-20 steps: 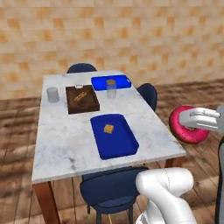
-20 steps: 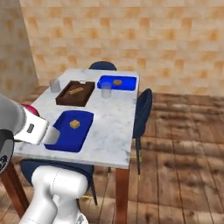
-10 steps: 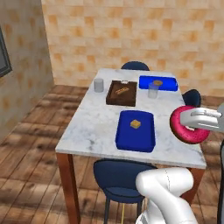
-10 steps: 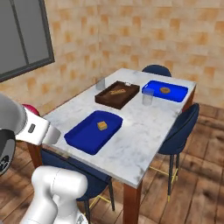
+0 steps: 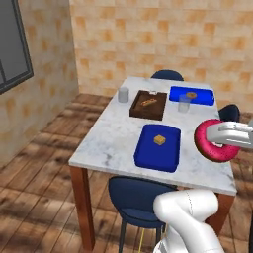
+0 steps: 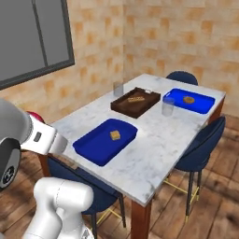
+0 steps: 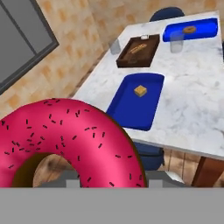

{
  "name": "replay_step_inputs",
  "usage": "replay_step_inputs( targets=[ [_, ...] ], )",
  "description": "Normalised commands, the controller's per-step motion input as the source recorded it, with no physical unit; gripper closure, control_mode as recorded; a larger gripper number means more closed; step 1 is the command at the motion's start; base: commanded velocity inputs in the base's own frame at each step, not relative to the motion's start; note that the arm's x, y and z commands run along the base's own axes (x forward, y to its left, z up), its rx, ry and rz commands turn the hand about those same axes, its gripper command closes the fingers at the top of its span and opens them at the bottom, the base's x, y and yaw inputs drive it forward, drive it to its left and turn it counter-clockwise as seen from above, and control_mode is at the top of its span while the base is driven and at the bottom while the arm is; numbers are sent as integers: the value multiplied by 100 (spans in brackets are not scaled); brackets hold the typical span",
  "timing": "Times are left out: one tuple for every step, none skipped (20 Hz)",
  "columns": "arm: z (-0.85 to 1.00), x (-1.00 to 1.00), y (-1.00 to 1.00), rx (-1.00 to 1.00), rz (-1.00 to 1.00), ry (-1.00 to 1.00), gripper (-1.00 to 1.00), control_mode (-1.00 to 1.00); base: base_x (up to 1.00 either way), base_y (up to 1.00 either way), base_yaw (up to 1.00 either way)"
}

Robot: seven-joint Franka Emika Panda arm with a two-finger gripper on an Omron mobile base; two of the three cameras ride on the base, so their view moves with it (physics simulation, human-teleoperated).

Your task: Take the cake and donut from the fridge and place them on the empty tray on the dining counter.

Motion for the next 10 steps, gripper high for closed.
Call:
replay_step_inputs(
  targets=[
    [0, 0, 0, 0, 0, 0, 100, 100, 64, -66, 37],
    [0, 0, 0, 0, 0, 0, 100, 100, 60, -62, 40],
    [0, 0, 0, 0, 0, 0, 100, 100, 75, -64, 39],
    [0, 0, 0, 0, 0, 0, 100, 100, 86, -62, 38],
    [0, 0, 0, 0, 0, 0, 100, 100, 91, -60, 39],
    [0, 0, 0, 0, 0, 0, 100, 100, 93, -59, 39],
    [0, 0, 0, 0, 0, 0, 100, 100, 99, -59, 38],
    [0, 0, 0, 0, 0, 0, 100, 100, 100, -64, 37],
    [-21, 100, -73, 20, 35, 33, 100, -100, 0, 0, 0],
    [-28, 100, -66, 16, 30, 31, 100, -100, 0, 0, 0]
  ],
)
